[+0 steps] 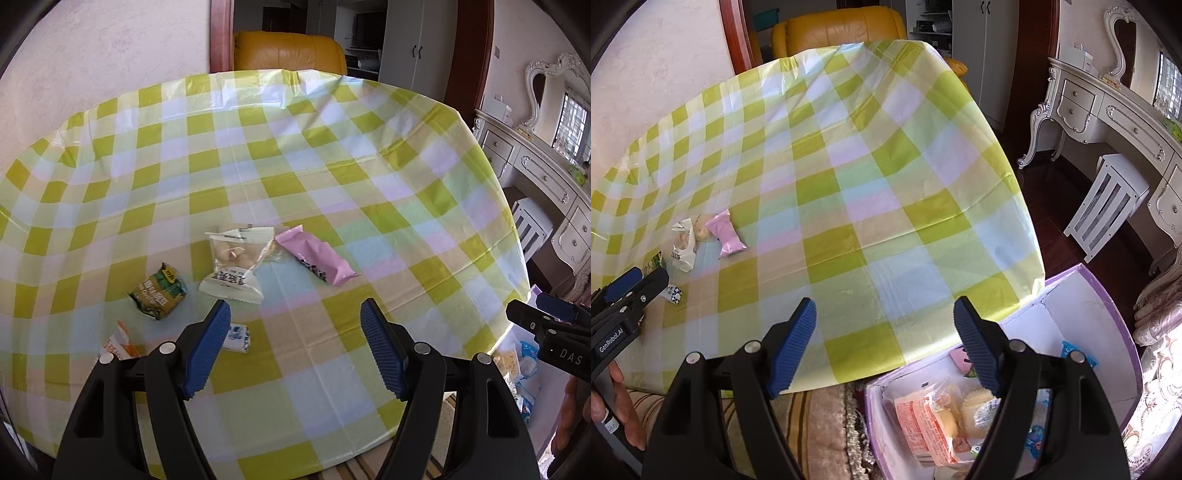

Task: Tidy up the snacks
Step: 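Move both open tools back over the table toward the remaining snacks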

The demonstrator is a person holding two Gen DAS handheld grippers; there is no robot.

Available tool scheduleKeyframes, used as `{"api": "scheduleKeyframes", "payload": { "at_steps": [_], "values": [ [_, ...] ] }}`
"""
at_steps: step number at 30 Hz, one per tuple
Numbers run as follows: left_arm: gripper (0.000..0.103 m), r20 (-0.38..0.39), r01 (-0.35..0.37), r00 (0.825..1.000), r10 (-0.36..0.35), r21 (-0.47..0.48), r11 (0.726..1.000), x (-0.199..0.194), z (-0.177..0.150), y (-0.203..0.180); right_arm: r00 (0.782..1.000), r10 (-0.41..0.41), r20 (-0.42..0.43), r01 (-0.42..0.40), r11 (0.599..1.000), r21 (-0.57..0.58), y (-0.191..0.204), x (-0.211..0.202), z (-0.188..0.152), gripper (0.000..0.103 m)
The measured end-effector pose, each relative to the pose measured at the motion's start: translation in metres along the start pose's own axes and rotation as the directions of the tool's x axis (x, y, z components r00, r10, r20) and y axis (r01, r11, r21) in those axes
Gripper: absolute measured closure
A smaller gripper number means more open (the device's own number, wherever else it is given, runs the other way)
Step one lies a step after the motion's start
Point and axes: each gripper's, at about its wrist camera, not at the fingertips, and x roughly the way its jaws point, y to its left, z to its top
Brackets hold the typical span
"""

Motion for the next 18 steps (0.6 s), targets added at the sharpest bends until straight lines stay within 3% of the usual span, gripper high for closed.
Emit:
{"api": "scheduleKeyframes", "payload": {
  "at_steps": [12, 18],
  "values": [
    [0.032, 0.007, 0.009, 1.000, -0.009, -0.038, 0.999, -0.016, -0.013, 0.089, 0.996, 0.080, 0.031, -0.078, 0.996, -0.048, 0.071, 0.010, 0.019, 0.026],
    [0.023, -0.025, 0.028, 0.999, -0.028, -0.007, 1.000, -0.017, -0.021, 0.115, 0.993, 0.119, 0.026, -0.116, 0.989, -0.092, 0.111, 0.020, 0.023, 0.026]
  ]
}}
